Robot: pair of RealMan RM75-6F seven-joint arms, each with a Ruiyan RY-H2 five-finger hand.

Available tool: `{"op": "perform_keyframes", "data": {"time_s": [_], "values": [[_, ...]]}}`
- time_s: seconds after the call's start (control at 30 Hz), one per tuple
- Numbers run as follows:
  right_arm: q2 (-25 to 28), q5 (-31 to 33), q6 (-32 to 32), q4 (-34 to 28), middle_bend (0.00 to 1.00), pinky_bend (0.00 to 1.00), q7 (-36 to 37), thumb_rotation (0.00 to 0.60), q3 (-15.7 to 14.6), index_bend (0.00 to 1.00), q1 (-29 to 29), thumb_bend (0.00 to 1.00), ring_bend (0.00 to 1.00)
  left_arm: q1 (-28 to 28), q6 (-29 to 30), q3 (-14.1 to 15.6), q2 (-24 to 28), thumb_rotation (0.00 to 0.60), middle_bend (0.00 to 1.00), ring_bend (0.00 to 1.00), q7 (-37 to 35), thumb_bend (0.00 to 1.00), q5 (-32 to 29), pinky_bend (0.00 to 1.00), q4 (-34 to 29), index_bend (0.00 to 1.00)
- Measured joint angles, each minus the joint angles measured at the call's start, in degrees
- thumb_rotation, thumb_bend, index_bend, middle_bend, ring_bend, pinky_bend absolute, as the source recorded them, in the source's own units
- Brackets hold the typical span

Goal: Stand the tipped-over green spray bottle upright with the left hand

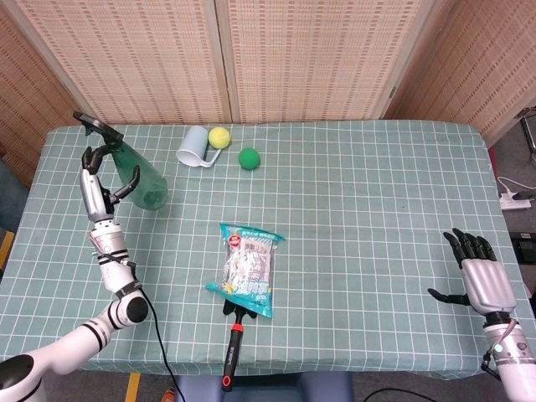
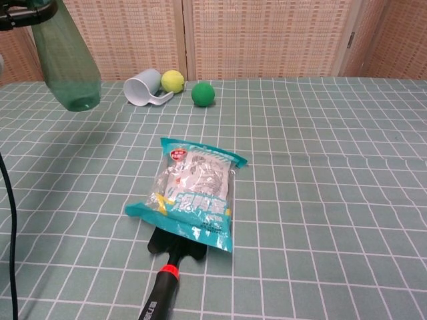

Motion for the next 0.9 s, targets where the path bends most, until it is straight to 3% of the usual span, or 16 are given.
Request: {"op": "perform_keyframes", "data": {"time_s": [0.9], "values": [[-0.5,3.3,0.7,-0.5,0.0,0.0,-3.0,0.6,0.6,0.0,-0.6,0.0,0.0,-1.1,-6.6,7.4,-8.7,0.6,0.33,0.15,-15.6,0.28,4.0,0.01,18.6,0.43]]}}
